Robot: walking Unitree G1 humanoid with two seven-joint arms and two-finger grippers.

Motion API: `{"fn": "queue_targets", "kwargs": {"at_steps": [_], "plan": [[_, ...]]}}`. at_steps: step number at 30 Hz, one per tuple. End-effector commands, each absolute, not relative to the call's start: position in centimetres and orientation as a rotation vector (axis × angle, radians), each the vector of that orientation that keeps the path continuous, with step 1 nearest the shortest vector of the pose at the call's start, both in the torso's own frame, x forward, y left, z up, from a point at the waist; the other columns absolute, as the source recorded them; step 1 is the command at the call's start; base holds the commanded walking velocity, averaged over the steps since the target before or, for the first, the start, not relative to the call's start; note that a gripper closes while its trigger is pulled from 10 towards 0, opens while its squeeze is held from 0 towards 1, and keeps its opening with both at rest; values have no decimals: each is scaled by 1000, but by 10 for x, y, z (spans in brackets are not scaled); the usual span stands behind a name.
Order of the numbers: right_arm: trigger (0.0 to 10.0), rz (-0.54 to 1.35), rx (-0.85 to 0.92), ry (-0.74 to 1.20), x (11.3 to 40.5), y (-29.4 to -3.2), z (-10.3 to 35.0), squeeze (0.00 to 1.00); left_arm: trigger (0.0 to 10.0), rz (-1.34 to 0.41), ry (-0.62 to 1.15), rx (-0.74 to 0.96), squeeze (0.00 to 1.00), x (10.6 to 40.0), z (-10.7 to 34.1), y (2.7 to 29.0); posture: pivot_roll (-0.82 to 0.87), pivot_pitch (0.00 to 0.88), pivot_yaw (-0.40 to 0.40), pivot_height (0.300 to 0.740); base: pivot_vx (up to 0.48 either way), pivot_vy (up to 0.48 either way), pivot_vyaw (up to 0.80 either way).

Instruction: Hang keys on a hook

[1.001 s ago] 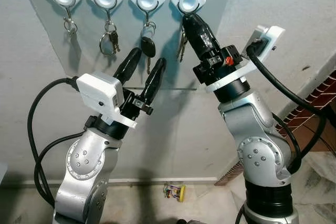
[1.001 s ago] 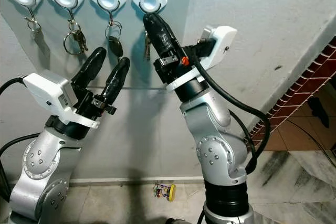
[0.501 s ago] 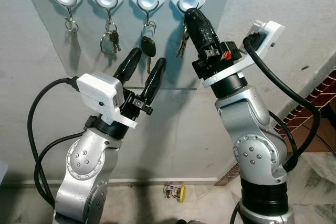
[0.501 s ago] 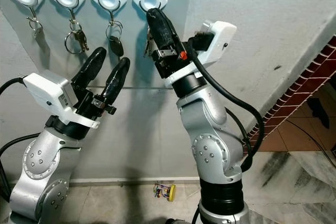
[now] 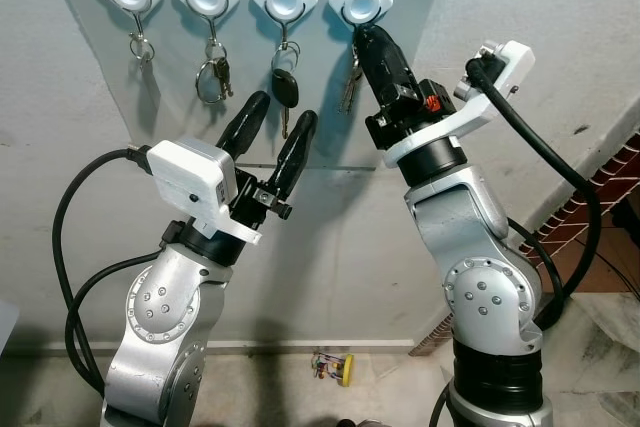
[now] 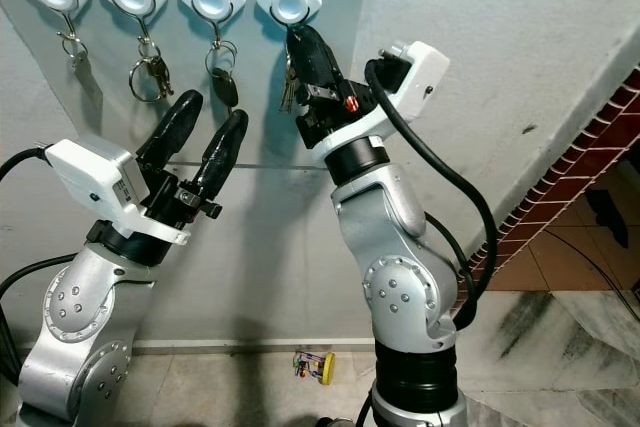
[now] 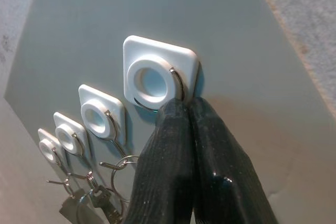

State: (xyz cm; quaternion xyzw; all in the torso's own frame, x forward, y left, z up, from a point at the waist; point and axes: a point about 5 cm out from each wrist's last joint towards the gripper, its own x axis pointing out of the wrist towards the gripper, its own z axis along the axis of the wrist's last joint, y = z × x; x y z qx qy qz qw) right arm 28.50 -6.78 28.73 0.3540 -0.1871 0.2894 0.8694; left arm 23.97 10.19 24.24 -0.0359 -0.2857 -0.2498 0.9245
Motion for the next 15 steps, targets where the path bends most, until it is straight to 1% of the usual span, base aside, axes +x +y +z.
{"fn": "queue_targets", "kwargs": {"at_steps": [1, 6, 7, 8, 9, 10, 15], "plan": [[10000, 475, 836, -355, 290, -81, 275, 0, 10000, -519, -602, -80, 0, 235, 245, 100, -17, 137, -63, 740, 0, 0, 0], [10000, 498, 868, -359, 287, -77, 274, 0, 10000, -521, -603, -80, 0, 235, 246, 99, -15, 136, -65, 740, 0, 0, 0], [10000, 506, 876, -361, 286, -77, 275, 110, 10000, -521, -603, -81, 0, 235, 246, 99, -15, 136, -65, 740, 0, 0, 0], [10000, 511, 880, -363, 286, -76, 275, 576, 10000, -521, -603, -82, 0, 235, 246, 100, -15, 136, -65, 740, 0, 0, 0], [10000, 514, 877, -365, 285, -76, 275, 576, 10000, -521, -603, -81, 0, 234, 246, 99, -14, 133, -67, 740, 0, 0, 0], [10000, 524, 884, -361, 285, -74, 276, 1000, 10000, -521, -604, -81, 0, 234, 246, 99, -12, 131, -69, 740, 0, 0, 0], [10000, 536, 890, -366, 284, -73, 276, 1000, 10000, -521, -605, -81, 0, 234, 246, 99, -11, 127, -70, 740, 0, 0, 0]]}}
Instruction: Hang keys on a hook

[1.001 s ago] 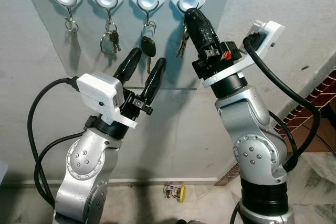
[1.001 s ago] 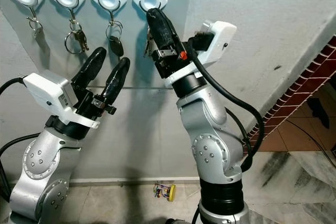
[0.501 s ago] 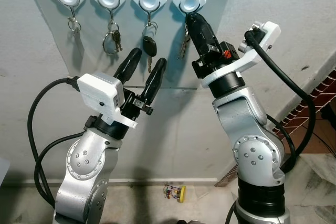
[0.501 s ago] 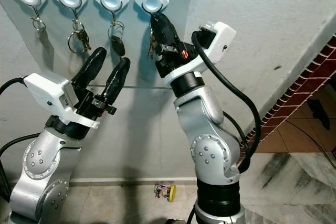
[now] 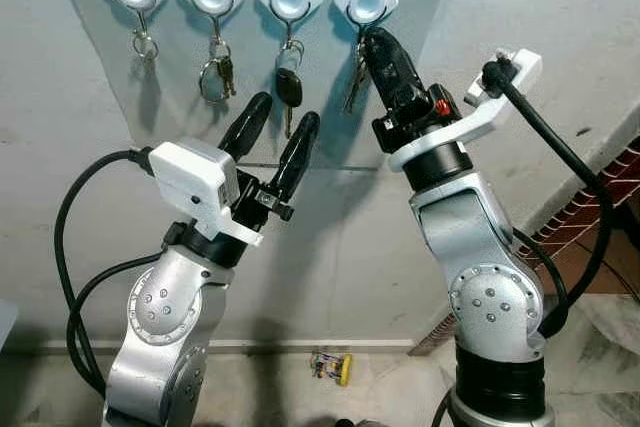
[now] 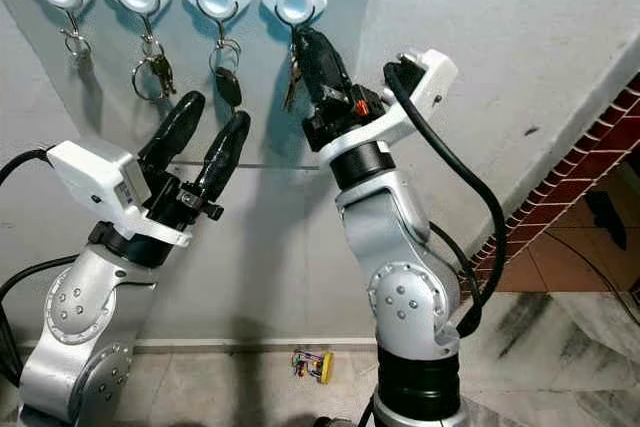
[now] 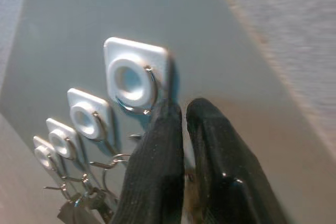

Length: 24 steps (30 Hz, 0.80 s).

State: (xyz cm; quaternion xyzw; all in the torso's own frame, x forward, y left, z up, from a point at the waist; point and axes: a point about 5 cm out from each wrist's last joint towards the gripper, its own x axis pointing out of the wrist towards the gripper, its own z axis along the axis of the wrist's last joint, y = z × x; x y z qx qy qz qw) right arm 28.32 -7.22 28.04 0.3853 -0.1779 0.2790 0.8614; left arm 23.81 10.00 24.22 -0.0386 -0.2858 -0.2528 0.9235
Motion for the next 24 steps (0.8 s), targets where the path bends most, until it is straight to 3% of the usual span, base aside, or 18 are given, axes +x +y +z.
{"fn": "queue_targets", "kwargs": {"at_steps": [1, 10, 11, 13, 16, 24], "plan": [[10000, 547, 895, -370, 283, -73, 277, 1000, 10000, -522, -604, -82, 0, 234, 246, 98, -11, 126, -70, 740, 0, 0, 0], [10000, 540, 866, -380, 282, -75, 277, 1000, 10000, -529, -602, -85, 0, 233, 245, 97, -14, 122, -70, 740, 0, 0, 0], [10000, 558, 831, -404, 281, -75, 277, 0, 10000, -528, -602, -86, 0, 233, 245, 97, -14, 122, -70, 740, 0, 0, 0], [10000, 581, 781, -433, 279, -76, 277, 0, 10000, -527, -601, -87, 0, 233, 245, 97, -16, 123, -69, 740, 0, 0, 0], [10000, 650, 530, -470, 269, -75, 265, 0, 10000, -533, -595, -87, 0, 233, 243, 97, -19, 128, -67, 740, 0, 0, 0], [10000, 684, 372, -413, 256, -79, 234, 0, 10000, -536, -579, -85, 0, 233, 238, 98, -25, 136, -65, 740, 0, 0, 0]]}}
